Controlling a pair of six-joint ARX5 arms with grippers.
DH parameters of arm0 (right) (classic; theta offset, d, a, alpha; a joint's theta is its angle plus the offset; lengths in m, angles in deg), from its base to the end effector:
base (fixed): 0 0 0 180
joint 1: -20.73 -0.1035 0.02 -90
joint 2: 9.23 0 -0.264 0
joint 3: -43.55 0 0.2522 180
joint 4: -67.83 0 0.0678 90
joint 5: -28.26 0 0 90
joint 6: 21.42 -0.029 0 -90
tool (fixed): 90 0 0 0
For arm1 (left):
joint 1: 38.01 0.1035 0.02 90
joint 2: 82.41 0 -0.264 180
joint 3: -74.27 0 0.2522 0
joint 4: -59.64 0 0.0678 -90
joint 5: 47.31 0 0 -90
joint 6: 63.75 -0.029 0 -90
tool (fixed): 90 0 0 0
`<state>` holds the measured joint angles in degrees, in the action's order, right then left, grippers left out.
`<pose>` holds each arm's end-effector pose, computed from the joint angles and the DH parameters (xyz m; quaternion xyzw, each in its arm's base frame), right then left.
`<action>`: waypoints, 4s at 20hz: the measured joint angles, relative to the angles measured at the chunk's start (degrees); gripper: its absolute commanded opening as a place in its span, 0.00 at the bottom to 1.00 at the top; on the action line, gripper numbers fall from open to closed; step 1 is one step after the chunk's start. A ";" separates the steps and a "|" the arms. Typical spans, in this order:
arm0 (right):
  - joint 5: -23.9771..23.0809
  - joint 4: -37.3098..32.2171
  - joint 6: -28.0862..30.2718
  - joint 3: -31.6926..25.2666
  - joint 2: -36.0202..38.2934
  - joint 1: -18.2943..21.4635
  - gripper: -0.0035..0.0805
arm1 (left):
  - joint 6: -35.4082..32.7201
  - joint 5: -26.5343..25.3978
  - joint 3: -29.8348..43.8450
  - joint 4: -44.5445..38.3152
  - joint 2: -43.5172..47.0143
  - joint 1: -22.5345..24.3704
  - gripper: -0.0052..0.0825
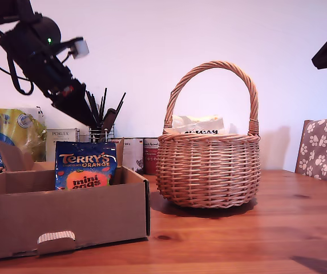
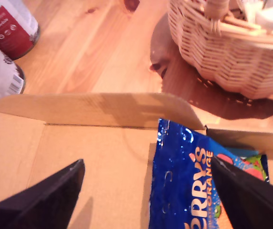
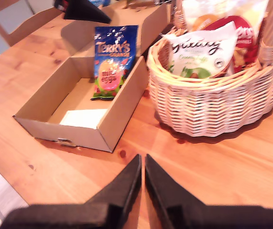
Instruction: Move the bags of Easter eggs from the cardboard box on the left into the woven basket on the right side.
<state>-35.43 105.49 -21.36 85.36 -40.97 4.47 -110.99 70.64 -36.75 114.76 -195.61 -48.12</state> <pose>0.1183 0.0479 0.2430 0.0204 0.2373 0.3527 0.9049 0.4175 -0.0882 0.2579 0.2643 0.3193 -0.4519 0.7899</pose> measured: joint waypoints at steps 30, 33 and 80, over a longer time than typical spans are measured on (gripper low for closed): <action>7.85 -1.14 2.84 0.00 0.39 0.02 0.03 | 0.57 0.04 -0.04 19.61 -1.68 -3.78 0.72; 7.85 -1.14 2.84 0.00 0.39 0.02 0.03 | 2.75 -0.83 -0.04 22.95 -1.68 -4.13 0.72; 7.63 -1.66 1.49 0.00 0.39 0.02 0.03 | 7.74 -3.52 7.37 19.89 12.31 -9.20 0.03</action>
<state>-27.80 103.83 -19.87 85.36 -40.58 4.50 -103.25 67.12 -29.38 134.65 -183.31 -57.32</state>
